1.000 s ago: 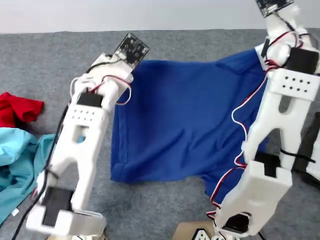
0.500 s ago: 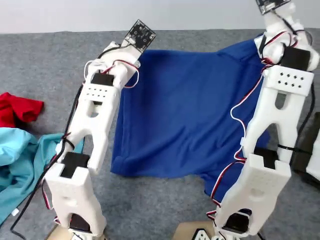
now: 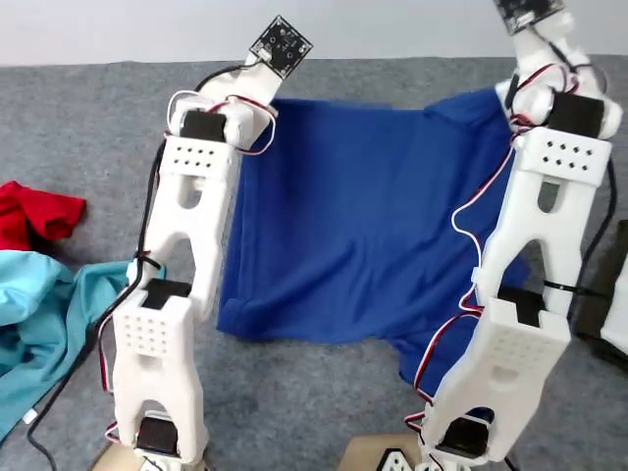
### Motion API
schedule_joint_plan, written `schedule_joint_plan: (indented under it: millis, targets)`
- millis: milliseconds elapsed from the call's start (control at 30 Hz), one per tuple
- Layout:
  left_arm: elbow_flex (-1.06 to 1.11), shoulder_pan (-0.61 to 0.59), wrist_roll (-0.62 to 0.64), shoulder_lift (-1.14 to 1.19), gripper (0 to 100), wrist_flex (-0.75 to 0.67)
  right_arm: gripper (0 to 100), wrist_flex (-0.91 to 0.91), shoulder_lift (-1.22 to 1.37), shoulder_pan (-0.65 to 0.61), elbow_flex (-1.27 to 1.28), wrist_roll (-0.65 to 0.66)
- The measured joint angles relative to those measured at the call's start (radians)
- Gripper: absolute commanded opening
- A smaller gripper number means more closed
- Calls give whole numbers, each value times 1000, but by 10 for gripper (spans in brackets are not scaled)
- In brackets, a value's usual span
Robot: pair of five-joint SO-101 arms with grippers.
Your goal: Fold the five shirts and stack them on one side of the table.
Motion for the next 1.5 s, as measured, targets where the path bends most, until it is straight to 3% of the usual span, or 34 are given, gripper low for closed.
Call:
schedule_joint_plan:
  millis: [233,533,833,1233,1500]
  targets:
    - [-118,0,-5,35,3,322,10,236,0,0,0,40]
    - [-121,40,-161,35,2,641,10,479,-25,0,0,49]
    - [-75,28,-215,18,2,664,10,520,-190,0,138,80]
    - [517,101,-279,-416,2,664,10,520,-605,8,749,84]
    - [772,89,-321,-548,2,664,10,520,-853,8,1063,135]
